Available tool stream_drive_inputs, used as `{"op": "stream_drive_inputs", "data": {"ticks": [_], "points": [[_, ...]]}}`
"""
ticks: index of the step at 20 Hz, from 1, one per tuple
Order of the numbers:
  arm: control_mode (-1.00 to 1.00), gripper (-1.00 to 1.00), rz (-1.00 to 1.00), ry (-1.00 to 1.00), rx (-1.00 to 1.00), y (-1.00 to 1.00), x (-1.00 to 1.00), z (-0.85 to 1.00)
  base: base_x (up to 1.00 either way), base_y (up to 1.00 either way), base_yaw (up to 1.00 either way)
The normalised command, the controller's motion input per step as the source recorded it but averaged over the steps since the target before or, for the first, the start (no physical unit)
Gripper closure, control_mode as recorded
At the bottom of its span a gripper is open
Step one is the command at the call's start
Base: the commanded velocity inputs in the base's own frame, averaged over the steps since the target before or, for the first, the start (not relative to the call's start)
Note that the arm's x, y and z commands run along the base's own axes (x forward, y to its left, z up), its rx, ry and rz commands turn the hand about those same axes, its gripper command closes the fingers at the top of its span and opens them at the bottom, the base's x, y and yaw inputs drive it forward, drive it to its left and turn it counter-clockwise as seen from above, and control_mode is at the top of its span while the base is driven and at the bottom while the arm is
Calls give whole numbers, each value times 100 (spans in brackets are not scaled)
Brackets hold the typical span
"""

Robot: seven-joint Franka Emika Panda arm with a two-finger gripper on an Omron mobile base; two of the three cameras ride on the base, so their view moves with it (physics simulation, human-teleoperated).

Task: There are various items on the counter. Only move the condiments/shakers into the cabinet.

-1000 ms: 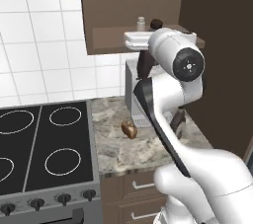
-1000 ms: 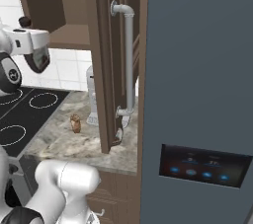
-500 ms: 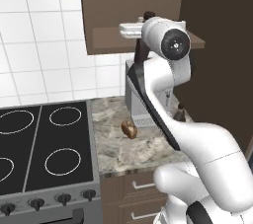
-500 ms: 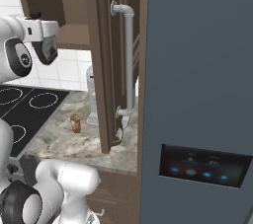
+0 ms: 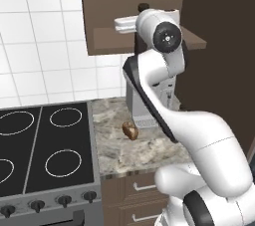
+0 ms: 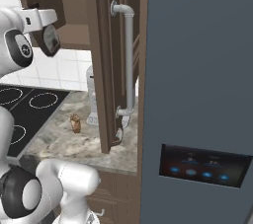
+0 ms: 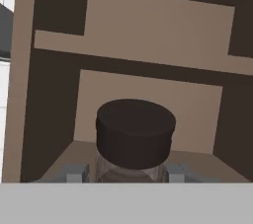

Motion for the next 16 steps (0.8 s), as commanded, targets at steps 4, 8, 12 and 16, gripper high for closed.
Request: {"op": "stream_drive_inputs", "data": {"ticks": [4,8,12,16], "points": [[-100,100,0,6,0,4,39,9,0,0,0],[-100,100,0,0,0,4,14,5,0,0,0],[-100,100,3,-5,4,-4,0,5,0,0,0],[-100,100,3,-7,12,-13,0,0,0,0,0]]}}
